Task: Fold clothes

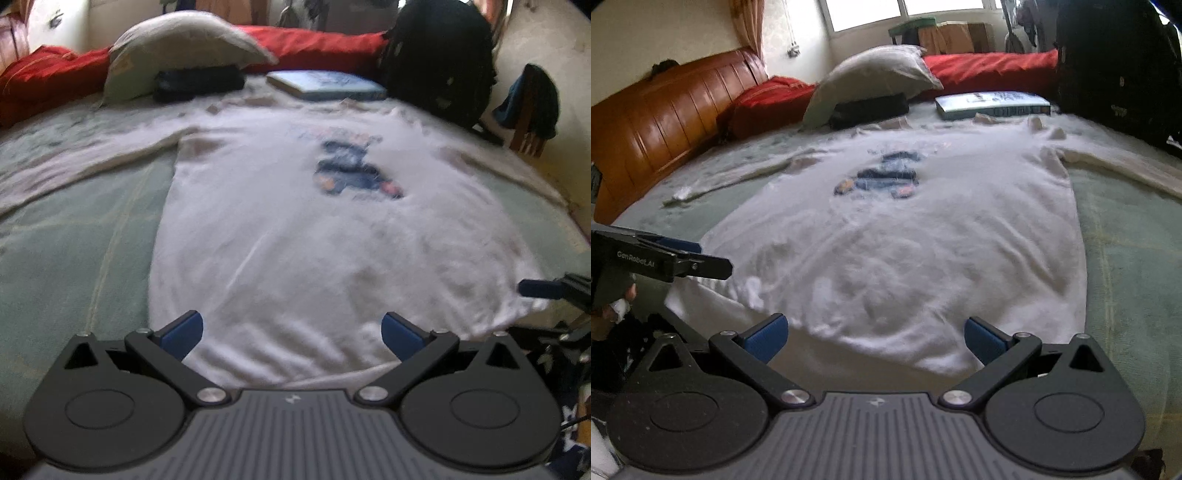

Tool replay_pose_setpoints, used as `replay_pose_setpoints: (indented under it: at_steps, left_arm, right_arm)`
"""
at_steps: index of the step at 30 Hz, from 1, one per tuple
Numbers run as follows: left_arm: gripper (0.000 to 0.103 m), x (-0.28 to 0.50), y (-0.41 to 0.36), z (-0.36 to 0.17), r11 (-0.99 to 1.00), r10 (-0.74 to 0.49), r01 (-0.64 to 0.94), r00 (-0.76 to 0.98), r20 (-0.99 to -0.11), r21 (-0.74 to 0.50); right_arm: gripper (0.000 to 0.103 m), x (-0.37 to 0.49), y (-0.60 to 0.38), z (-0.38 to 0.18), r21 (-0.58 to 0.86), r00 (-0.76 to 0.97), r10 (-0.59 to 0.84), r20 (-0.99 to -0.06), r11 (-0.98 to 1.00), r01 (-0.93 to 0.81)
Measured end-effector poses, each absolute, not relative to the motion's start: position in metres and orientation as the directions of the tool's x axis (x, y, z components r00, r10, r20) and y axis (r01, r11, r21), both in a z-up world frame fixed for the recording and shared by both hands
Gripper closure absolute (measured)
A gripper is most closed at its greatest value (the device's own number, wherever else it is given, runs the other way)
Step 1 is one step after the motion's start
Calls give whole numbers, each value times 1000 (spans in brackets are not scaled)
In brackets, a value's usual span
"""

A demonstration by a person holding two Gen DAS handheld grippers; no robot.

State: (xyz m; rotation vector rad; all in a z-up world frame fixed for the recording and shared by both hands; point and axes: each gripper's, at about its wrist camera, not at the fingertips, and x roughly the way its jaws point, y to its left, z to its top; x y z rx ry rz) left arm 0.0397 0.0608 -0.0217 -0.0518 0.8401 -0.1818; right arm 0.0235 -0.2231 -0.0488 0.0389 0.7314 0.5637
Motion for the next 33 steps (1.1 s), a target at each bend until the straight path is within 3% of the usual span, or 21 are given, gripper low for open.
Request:
replay_pose_setpoints:
  at_steps: [5,9,33]
  left_arm:
    - [1,42,55,-27,983,-177,150,641,-747,-104]
    - [1,41,56,-35,986,-158,140,626,-764,-89]
    - [1,76,64,-33,984,-169,158,641,-749,-86]
  right_arm:
    - [0,20,-213,-49,243,562,551,-617,813,-529]
    - [0,19,-217,-59,221,558,513,-653,833,-507]
    - [0,12,-232,-49,192,637,445,-629,883,-427]
